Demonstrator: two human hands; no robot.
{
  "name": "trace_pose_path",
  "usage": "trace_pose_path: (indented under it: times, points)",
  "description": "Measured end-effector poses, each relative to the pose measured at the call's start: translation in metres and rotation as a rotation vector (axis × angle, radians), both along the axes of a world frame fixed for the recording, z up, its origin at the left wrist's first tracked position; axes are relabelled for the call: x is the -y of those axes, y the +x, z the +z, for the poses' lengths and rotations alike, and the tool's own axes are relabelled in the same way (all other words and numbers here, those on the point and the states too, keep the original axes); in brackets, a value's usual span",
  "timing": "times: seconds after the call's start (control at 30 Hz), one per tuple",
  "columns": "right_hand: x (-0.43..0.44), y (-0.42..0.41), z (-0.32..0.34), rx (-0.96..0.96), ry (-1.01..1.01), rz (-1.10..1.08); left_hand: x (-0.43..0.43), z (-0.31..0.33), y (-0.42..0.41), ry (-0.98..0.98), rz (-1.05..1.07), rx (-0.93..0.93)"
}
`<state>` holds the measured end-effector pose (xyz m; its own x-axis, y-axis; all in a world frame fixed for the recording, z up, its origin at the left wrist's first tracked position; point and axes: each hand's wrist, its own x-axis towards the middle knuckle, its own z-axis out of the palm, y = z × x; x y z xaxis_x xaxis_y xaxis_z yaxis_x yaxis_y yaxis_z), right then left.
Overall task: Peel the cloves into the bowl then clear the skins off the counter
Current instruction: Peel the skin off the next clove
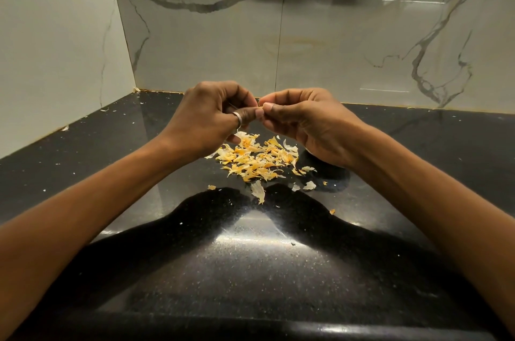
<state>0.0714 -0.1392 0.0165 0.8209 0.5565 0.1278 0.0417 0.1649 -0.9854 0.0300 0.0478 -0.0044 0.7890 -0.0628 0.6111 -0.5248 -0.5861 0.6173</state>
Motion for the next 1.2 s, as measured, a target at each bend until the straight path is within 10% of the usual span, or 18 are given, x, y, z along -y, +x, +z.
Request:
trace_pose_path:
  times: [1.2]
  points:
    - [-0.0020,0.0042,-0.0079,0.117,-0.241,0.030,-0.0049,-0.0053,0.0035,0.207,0.026,0.020]
